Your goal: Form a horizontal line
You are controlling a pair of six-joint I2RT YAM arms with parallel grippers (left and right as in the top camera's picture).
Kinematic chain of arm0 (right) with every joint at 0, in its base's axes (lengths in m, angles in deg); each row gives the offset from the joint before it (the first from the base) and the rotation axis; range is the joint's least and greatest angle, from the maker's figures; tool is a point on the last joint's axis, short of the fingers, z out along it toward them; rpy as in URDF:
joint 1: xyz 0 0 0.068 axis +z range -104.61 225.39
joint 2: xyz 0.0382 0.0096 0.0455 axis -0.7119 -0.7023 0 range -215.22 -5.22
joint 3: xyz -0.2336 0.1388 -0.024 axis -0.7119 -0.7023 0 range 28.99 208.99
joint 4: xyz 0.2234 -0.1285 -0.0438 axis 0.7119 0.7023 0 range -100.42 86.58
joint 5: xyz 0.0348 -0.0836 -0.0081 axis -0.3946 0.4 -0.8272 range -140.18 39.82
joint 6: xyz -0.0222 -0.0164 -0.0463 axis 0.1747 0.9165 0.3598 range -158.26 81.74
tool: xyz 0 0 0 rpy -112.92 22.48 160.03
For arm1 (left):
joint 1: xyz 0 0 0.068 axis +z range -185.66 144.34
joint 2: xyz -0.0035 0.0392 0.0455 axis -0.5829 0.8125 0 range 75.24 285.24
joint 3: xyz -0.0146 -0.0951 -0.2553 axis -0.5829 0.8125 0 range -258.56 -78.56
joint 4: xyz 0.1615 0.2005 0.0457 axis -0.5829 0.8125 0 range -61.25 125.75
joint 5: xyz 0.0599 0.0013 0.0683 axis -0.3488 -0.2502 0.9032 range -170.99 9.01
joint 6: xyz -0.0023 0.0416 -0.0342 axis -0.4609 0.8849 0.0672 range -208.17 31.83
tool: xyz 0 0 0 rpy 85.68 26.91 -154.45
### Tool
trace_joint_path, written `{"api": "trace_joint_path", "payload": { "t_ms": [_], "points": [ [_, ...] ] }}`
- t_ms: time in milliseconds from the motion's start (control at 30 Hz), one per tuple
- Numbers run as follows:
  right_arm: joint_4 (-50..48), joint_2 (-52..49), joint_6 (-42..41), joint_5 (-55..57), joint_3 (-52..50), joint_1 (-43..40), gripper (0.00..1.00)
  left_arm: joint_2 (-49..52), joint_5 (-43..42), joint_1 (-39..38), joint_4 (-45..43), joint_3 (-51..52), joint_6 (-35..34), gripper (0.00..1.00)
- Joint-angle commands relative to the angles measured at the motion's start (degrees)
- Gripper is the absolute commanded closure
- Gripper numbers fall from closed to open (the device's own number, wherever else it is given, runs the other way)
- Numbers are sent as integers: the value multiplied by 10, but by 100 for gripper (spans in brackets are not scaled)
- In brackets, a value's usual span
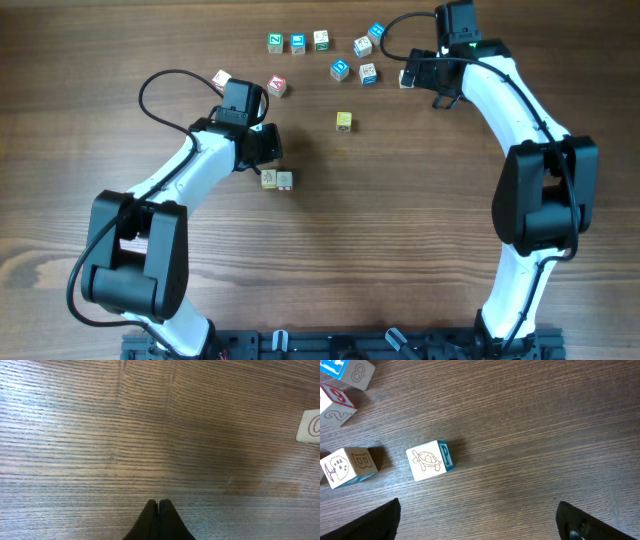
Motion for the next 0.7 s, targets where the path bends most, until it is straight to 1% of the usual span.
{"api": "trace_joint_path", "payload": {
  "t_ms": [0, 667],
  "points": [
    [-1, -15, 5, 7, 3, 0, 0, 6, -10, -3, 7, 1, 1, 96],
    [-1, -15, 5, 7, 3, 0, 0, 6, -26, -3, 26, 1, 0, 96]
  ]
}}
